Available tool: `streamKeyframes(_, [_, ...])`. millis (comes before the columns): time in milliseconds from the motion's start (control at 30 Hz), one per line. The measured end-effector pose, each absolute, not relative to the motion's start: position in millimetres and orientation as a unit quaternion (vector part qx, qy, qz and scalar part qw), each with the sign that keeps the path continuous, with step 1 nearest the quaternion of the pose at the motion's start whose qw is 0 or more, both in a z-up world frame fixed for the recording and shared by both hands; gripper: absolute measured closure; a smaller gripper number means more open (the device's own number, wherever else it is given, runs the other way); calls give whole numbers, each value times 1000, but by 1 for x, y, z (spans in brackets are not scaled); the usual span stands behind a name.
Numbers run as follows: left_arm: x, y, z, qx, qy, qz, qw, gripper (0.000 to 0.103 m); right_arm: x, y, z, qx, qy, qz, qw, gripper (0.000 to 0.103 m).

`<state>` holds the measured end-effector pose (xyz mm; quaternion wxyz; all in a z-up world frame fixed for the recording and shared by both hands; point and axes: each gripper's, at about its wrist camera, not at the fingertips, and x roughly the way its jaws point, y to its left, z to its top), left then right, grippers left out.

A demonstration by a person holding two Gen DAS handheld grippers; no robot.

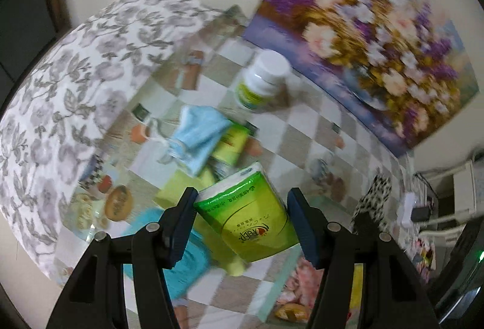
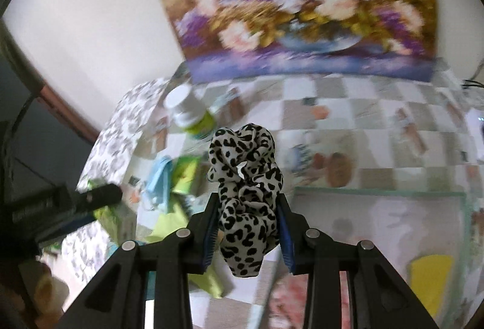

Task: Organize soft objects
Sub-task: 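Carry the scrunchie and tissue pack over the white tray with both grippers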

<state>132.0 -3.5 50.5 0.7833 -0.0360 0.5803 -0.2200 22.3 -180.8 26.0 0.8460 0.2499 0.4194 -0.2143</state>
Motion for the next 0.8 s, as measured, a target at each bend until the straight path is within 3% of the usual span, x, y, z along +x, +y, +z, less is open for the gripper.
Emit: streamKeyframes(800, [4,-144,30,85,562,-360,740,40,-168,-303,67,323,334,-429,774,66])
